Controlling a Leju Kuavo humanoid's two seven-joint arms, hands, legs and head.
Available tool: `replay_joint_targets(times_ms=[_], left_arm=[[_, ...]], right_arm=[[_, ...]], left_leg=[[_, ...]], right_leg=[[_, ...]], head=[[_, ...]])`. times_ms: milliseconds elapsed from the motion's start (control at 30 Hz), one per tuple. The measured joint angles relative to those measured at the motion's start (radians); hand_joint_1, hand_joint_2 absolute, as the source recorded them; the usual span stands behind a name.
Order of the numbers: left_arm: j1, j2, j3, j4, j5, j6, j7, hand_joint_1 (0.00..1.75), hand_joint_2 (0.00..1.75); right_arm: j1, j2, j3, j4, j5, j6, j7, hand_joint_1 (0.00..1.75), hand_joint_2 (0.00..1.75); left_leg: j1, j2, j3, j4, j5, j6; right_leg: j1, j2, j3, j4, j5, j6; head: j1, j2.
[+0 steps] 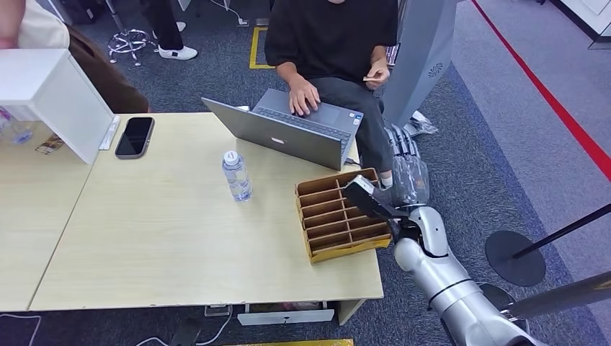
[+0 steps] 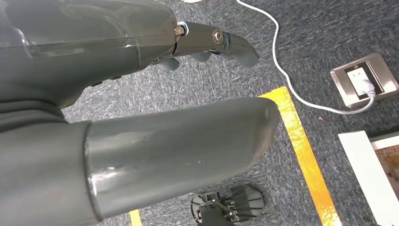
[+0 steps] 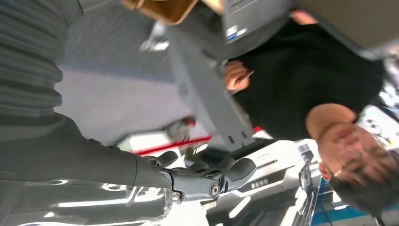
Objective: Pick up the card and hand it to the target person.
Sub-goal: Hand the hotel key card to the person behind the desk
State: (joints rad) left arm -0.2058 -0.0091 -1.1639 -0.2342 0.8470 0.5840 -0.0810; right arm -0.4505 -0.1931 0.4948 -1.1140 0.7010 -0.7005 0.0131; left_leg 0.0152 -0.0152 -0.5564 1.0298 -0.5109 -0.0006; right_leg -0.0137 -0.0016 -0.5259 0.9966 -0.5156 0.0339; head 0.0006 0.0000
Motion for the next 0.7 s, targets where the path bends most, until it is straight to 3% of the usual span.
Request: replay_joint_targets(times_ms=[133,267,700], left_arm=[[0.005,0.0,0.0,0.0,0.009,0.004,-0.01,0.0,0.0],[0.009,0.001,0.0,0.0,0.018,0.008,-0.019,0.0,0.0],[0.014,0.001,0.001,0.0,0.029,0.009,-0.031,0.0,0.0]], right_arm=[[0.057,0.058,-0.098,-0.05,-0.28,0.0,-0.14,0.0,1.75],[0.1,0.086,-0.134,-0.099,-0.478,0.0,-0.202,0.0,1.75],[0.171,0.128,-0.153,-0.187,-0.567,0.001,-0.226,0.0,1.75]], left_leg=[[0.0,0.0,0.0,0.0,0.0,0.0],[0.0,0.0,0.0,0.0,0.0,0.0],[0.0,0.001,0.0,0.0,0.0,0.0]], right_leg=[[0.0,0.0,0.0,0.0,0.0,0.0],[0.0,0.0,0.0,0.0,0.0,0.0],[0.0,0.001,0.0,0.0,0.0,0.0]], head=[[0.0,0.0],[0.0,0.0],[0.0,0.0]])
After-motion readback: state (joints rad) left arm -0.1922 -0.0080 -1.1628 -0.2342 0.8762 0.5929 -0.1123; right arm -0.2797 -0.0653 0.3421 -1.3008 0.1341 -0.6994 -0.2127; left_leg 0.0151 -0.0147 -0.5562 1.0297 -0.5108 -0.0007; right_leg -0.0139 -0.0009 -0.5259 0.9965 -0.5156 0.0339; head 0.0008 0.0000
